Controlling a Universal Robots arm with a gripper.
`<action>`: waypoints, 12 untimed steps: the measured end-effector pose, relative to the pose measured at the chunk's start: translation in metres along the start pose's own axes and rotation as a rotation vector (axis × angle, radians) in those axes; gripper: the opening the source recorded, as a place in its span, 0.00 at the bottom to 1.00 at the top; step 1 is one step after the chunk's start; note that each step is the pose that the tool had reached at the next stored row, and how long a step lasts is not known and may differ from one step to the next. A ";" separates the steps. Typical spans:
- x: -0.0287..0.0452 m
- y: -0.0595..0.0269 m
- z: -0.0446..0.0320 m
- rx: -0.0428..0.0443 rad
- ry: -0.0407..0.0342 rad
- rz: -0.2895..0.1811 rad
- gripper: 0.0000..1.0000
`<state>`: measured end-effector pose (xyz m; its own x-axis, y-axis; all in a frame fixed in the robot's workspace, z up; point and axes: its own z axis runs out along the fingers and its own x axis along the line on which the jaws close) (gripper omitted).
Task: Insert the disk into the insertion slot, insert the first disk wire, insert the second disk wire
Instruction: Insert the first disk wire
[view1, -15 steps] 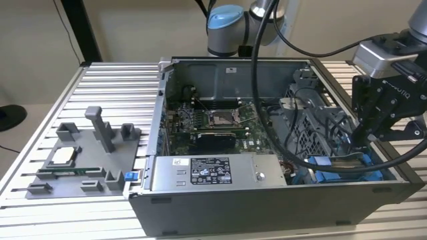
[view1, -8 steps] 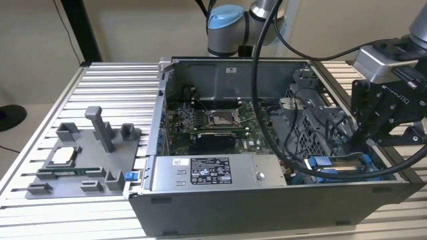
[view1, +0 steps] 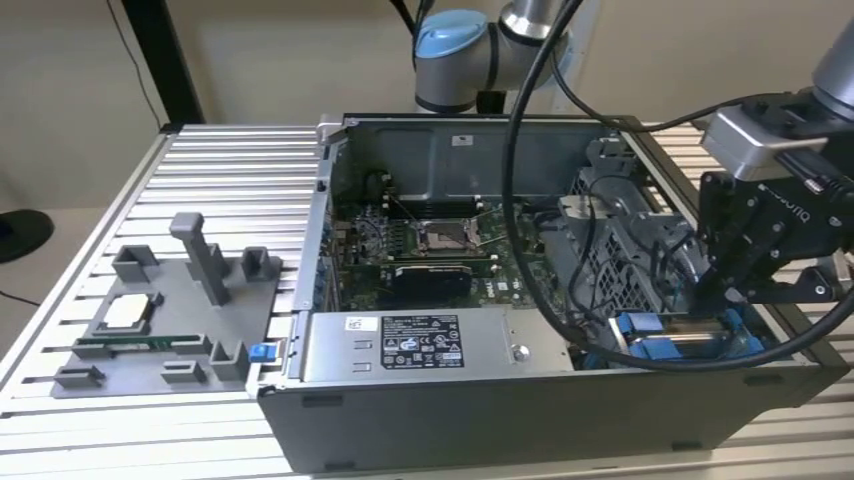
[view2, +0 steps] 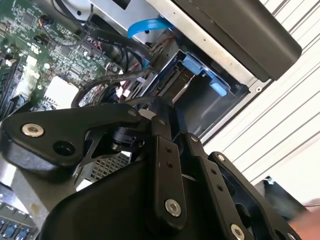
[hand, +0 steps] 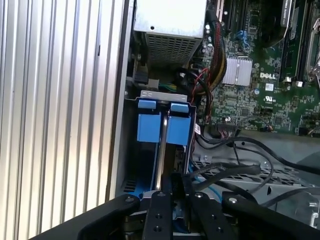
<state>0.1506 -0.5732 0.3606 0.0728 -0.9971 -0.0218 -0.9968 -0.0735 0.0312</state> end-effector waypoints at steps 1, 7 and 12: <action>0.0000 -0.0001 0.0011 -0.0027 -0.0003 0.003 0.00; 0.0002 -0.0003 0.0070 -0.0204 -0.0031 0.047 0.00; 0.0004 -0.0081 0.0083 -0.0209 -0.0037 0.062 0.00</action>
<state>0.1584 -0.5728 0.3520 0.0108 -0.9997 -0.0229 -0.9985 -0.0120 0.0535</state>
